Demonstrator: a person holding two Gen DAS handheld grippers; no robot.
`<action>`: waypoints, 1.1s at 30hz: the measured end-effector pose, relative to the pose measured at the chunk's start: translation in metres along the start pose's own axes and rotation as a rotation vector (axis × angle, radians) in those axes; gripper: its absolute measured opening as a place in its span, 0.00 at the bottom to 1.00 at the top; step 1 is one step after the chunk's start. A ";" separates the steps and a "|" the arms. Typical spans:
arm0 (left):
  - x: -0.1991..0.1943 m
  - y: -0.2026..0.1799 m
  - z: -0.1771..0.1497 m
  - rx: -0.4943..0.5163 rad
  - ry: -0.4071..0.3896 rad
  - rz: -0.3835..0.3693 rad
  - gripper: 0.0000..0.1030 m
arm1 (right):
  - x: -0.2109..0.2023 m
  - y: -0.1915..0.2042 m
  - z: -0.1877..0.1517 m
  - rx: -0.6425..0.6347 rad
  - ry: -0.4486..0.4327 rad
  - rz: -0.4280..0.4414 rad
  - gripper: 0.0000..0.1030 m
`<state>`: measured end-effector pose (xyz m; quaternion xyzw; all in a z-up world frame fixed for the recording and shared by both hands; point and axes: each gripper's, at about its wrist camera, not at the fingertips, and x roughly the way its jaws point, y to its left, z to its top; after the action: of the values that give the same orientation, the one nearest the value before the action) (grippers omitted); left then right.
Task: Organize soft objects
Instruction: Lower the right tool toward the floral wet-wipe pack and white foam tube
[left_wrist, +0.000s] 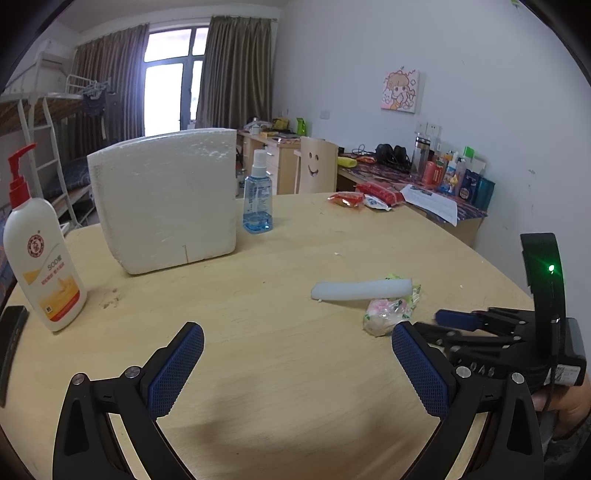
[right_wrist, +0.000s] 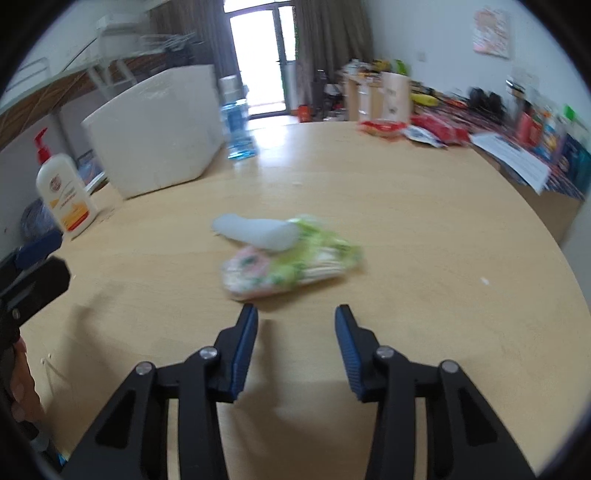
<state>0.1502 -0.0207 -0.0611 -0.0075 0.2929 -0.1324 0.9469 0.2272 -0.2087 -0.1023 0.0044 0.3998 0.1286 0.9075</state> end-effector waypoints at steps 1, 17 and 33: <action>0.001 -0.001 0.001 0.001 -0.001 -0.002 0.99 | -0.002 -0.003 0.000 0.014 -0.005 -0.007 0.47; 0.009 0.016 0.009 -0.062 0.023 0.006 0.99 | 0.025 0.024 0.034 -0.096 0.024 0.020 0.72; 0.013 0.011 0.012 -0.056 0.048 0.003 0.99 | 0.023 0.014 0.027 -0.107 0.030 0.086 0.54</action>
<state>0.1705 -0.0139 -0.0594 -0.0305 0.3191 -0.1228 0.9392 0.2579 -0.1875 -0.0991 -0.0287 0.4054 0.1887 0.8940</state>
